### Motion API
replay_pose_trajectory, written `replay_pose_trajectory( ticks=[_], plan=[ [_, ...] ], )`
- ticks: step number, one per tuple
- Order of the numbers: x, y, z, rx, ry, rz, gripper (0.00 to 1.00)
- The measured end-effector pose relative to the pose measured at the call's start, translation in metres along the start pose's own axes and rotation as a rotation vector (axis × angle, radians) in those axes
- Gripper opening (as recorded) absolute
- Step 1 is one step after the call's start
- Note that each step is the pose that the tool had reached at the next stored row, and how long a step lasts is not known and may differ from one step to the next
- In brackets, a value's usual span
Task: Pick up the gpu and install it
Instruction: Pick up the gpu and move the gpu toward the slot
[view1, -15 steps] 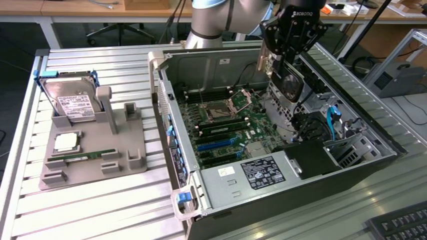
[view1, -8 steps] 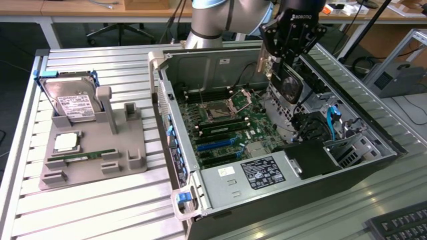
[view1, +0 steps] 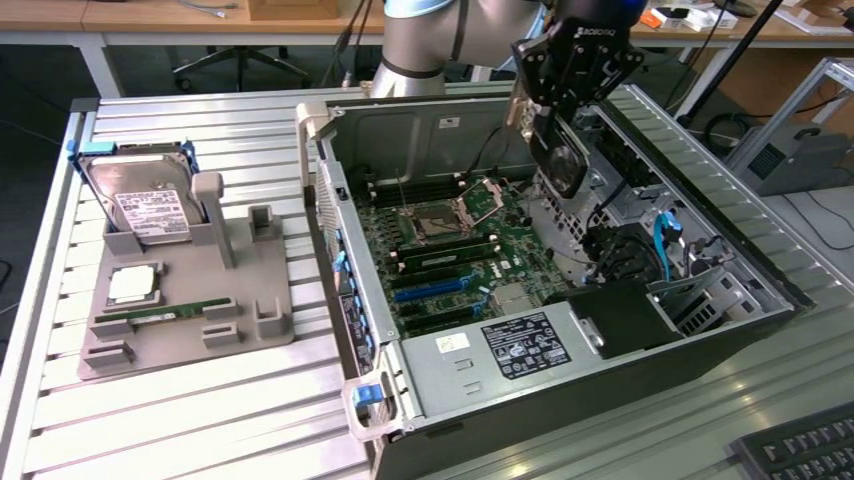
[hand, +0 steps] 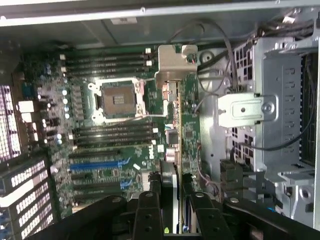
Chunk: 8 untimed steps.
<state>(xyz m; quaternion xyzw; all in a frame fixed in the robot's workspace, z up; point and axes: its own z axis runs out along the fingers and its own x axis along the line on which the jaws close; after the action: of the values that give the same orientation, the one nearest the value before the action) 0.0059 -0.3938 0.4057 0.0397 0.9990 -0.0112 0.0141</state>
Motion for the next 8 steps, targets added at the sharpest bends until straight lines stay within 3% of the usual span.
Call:
replay_pose_trajectory(
  ticks=[1, 2, 3, 8],
  plan=[
    [0.0000, -0.0001, 0.0002, -0.0229, 0.0018, 0.002, 0.27],
    [0.0000, -0.0001, 0.0003, -0.0352, 0.0028, 0.002, 0.27],
    [0.0000, -0.0001, 0.0004, -0.0393, 0.0031, 0.002, 0.27],
    [0.0000, -0.0001, 0.0004, -0.0394, 0.0031, 0.002, 0.27]
  ],
)
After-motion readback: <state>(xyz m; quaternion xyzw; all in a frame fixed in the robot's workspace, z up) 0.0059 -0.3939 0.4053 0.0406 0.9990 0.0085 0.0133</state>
